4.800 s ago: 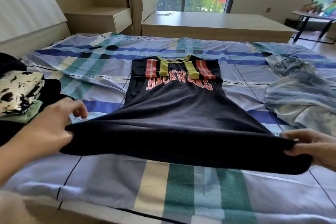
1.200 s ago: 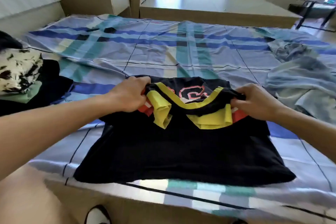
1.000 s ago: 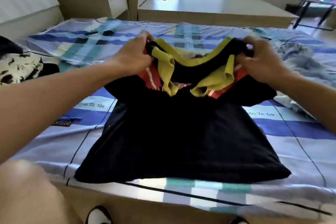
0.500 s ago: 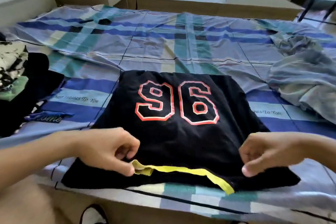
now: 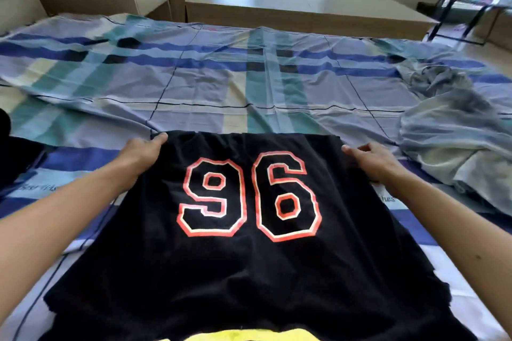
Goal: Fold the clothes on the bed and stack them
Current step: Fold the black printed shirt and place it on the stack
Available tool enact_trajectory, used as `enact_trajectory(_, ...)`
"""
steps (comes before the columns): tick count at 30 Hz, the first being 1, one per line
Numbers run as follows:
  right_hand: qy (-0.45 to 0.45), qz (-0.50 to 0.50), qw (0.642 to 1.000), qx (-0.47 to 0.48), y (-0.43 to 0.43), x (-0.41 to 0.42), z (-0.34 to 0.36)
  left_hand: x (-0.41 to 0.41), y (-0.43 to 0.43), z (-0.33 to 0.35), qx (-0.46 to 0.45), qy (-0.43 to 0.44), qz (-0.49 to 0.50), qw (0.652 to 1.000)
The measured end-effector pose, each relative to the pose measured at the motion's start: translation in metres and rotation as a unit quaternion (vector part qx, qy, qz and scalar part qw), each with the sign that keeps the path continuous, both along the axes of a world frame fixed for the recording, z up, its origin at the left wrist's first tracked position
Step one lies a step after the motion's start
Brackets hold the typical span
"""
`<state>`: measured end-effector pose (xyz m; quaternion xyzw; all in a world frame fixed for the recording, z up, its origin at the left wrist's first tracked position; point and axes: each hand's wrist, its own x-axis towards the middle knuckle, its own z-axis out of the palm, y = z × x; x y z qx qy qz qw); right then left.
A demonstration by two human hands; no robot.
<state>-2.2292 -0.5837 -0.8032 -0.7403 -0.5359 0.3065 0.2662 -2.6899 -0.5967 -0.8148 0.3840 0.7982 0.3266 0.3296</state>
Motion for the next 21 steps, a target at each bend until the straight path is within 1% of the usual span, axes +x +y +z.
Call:
enact_trajectory(2, 0.039, -0.028, 0.999, -0.021, 0.011, -0.005, 0.001, 0.0, 0.013, 0.0, 0.001, -0.1, 0.027, 0.995)
enact_trajectory(3, 0.052, -0.046, 0.997, -0.034, 0.015, -0.007, 0.002, 0.002, 0.018, 0.002, 0.002, -0.135, 0.034, 0.99)
enact_trajectory(5, 0.069, -0.059, 0.993, -0.069, 0.025, -0.012, 0.003, 0.002, 0.03, 0.003, -0.003, -0.183, 0.041, 0.982)
enact_trajectory(8, 0.101, -0.053, 0.991, -0.07, 0.035, -0.012, 0.006, -0.011, 0.04, 0.008, -0.026, -0.257, 0.034, 0.965)
enact_trajectory(10, 0.123, -0.056, 0.99, -0.048, 0.037, -0.01, 0.008, -0.024, 0.045, 0.008, -0.019, -0.267, 0.04, 0.963)
enact_trajectory(12, 0.143, -0.081, 0.986, -0.04, 0.039, -0.002, 0.008, -0.032, 0.047, 0.008, -0.009, -0.251, 0.052, 0.967)
enact_trajectory(14, 0.129, -0.113, 0.984, -0.058, 0.04, 0.009, 0.006, -0.037, 0.048, 0.007, -0.012, -0.249, 0.053, 0.967)
enact_trajectory(15, 0.109, -0.119, 0.985, -0.068, 0.038, 0.01, 0.006, -0.039, 0.049, 0.004, -0.01, -0.229, 0.05, 0.972)
enact_trajectory(16, 0.067, -0.115, 0.989, -0.064, 0.039, 0.013, 0.003, -0.04, 0.051, -0.001, 0.0, -0.17, 0.039, 0.985)
enact_trajectory(17, -0.009, -0.1, 0.994, -0.046, 0.039, 0.012, 0.002, -0.042, 0.052, -0.006, 0.013, -0.064, 0.02, 0.998)
enact_trajectory(18, -0.089, -0.072, 0.993, -0.009, 0.043, 0.012, -0.002, -0.042, 0.052, -0.011, 0.028, 0.073, -0.004, 0.997)
enact_trajectory(19, -0.131, -0.049, 0.99, 0.03, 0.043, 0.009, -0.003, -0.041, 0.051, -0.012, 0.047, 0.192, -0.035, 0.98)
enact_trajectory(20, -0.125, -0.015, 0.991, 0.052, 0.045, 0.008, -0.006, -0.038, 0.05, -0.013, 0.069, 0.253, -0.072, 0.962)
enact_trajectory(21, -0.088, 0.028, 0.994, 0.056, 0.045, 0.006, -0.006, -0.033, 0.048, -0.011, 0.075, 0.26, -0.122, 0.955)
